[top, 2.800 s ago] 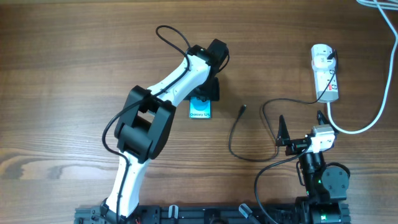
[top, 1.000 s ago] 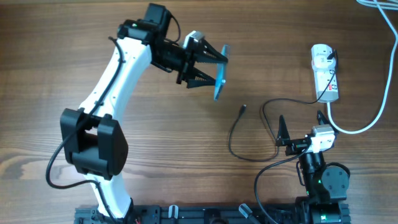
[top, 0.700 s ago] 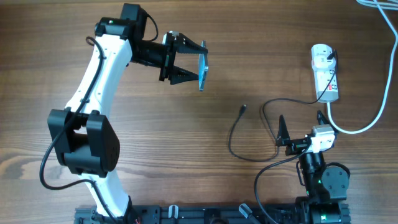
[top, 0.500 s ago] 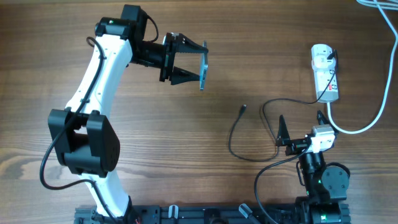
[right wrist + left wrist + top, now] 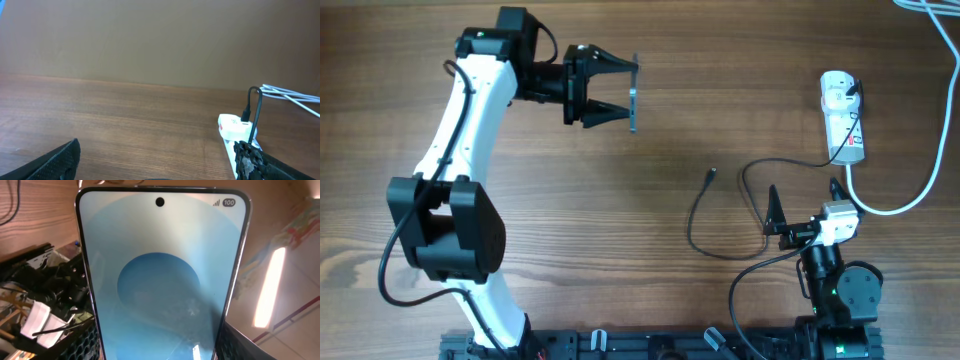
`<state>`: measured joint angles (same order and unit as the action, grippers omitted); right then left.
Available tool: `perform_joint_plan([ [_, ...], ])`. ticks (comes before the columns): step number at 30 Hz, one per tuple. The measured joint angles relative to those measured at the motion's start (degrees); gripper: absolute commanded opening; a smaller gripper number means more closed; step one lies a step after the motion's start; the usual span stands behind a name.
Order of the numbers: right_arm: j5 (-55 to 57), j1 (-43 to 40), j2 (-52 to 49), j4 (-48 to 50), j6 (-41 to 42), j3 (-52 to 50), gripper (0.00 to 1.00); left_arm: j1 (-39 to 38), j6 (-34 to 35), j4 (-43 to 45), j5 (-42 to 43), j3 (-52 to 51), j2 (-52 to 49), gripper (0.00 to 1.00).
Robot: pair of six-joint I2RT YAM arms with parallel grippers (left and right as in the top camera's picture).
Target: Plug charger to phone and switch on socket
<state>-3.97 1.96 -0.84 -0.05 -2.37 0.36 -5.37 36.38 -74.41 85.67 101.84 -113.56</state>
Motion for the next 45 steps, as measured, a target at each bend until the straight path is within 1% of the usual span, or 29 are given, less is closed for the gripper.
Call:
perform_joint_plan([
  [5, 0.00, 0.00, 0.00, 0.00, 0.00, 0.00, 1.00, 1.36, 0.00, 0.00, 0.31, 0.00, 0.00, 0.62],
  [15, 0.00, 0.00, 0.00, 0.00, 0.00, 0.00, 1.00, 1.36, 0.00, 0.00, 1.44, 0.00, 0.00, 0.61],
  [45, 0.00, 0.00, 0.00, 0.00, 0.00, 0.00, 1.00, 1.36, 0.00, 0.00, 1.44, 0.00, 0.00, 0.61],
])
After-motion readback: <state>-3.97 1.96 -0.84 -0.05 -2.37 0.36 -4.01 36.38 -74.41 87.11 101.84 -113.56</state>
